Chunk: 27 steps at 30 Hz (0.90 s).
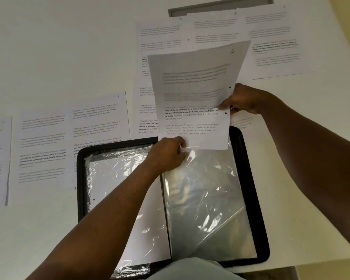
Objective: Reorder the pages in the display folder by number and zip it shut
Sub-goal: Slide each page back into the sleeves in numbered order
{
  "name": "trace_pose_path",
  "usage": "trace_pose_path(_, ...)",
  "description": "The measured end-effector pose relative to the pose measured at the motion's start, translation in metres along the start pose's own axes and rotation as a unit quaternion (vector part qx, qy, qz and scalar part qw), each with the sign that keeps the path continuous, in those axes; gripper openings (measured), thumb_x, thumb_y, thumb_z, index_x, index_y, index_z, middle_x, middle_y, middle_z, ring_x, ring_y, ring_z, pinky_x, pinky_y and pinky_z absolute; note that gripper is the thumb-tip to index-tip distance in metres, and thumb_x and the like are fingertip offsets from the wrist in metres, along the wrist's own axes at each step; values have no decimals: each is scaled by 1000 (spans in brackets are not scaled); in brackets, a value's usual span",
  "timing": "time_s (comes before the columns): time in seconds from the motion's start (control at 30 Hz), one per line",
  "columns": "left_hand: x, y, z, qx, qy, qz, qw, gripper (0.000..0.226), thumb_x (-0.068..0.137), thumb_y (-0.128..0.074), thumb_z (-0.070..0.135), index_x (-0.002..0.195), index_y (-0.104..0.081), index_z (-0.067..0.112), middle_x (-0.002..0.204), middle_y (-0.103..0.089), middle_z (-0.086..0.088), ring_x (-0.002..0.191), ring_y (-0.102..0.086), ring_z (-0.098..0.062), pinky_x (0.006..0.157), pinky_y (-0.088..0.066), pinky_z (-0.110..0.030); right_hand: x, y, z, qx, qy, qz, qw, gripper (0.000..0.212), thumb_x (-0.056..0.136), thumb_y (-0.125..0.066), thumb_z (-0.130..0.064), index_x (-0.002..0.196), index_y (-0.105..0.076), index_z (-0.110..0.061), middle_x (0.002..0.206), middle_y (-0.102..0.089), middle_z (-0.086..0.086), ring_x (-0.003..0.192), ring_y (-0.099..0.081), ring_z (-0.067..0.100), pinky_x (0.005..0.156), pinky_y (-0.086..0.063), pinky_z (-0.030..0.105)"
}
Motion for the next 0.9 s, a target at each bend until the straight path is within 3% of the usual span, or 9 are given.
trace_pose_path(0.13, -2, 2, -11, 25, 10, 0, 1000, 20, 87, -64, 31, 103, -67, 18, 98, -68, 3, 91, -63, -16, 78, -54, -34, 4, 12, 2, 56, -7, 10, 998, 42, 85, -64, 5, 125, -56, -7, 112, -68, 7, 105, -65, 27, 84, -56, 36)
trace_pose_path(0.27, -3, 7, -13, 20, 10, 17, 1000, 13, 91, -61, 22, 102, -61, 16, 96, -67, 0, 87, -62, -19, 71, -48, -26, 8, 13, 0, 57, -10, -3, 998, 37, 87, -61, 2, 122, -59, -11, 117, -68, 9, 107, -65, 28, 95, -52, 43)
trace_pose_path(0.43, -1, 12, -1, -19, -19, 46, 999, 10, 93, -58, 16, 103, -60, 13, 97, -68, -2, 87, -64, -21, 75, -55, -35, 14, 2, -8, 65, -10, -31, 997, 26, 88, -62, -3, 109, -63, -18, 114, -70, 8, 102, -68, 25, 87, -55, 38)
trace_pose_path(0.6, 1, 11, -1, -34, -16, 45, 998, 12, 93, -57, 15, 105, -60, 15, 95, -69, -3, 85, -65, -21, 73, -55, -38, 18, -17, -4, 31, -5, -56, 998, 36, 88, -69, -16, 122, -60, -18, 113, -70, 5, 99, -69, 21, 84, -58, 40)
trace_pose_path(0.73, 1, 11, -2, -38, -13, 44, 998, 14, 93, -58, 18, 107, -60, 16, 91, -69, -2, 82, -65, -20, 71, -55, -35, 22, -14, 6, -8, 4, -42, 999, 42, 85, -72, -22, 124, -57, -17, 115, -69, 6, 95, -70, 17, 78, -60, 33)
trace_pose_path(0.8, 1, 12, -5, -30, -7, 43, 999, 18, 92, -61, 24, 109, -61, 18, 92, -69, 0, 82, -64, -17, 73, -55, -34, 22, -5, 7, -15, 4, -52, 999, 62, 71, -82, -35, 124, -57, -17, 117, -69, 7, 96, -70, 19, 79, -60, 33)
trace_pose_path(0.9, 0, 12, -12, -9, 8, 28, 1000, 22, 91, -61, 26, 112, -62, 18, 94, -68, 2, 82, -63, -16, 74, -52, -30, 22, 11, 9, -28, -3, -67, 997, 111, 29, -93, -57, 127, -58, -16, 113, -72, 3, 98, -71, 19, 79, -60, 34)
Point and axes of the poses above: each hand's wrist, its own x-axis towards the middle knuckle, its own y-axis out of the back of the hand, z = x × y, the point moved 6 cm from there along x, towards the middle knuckle
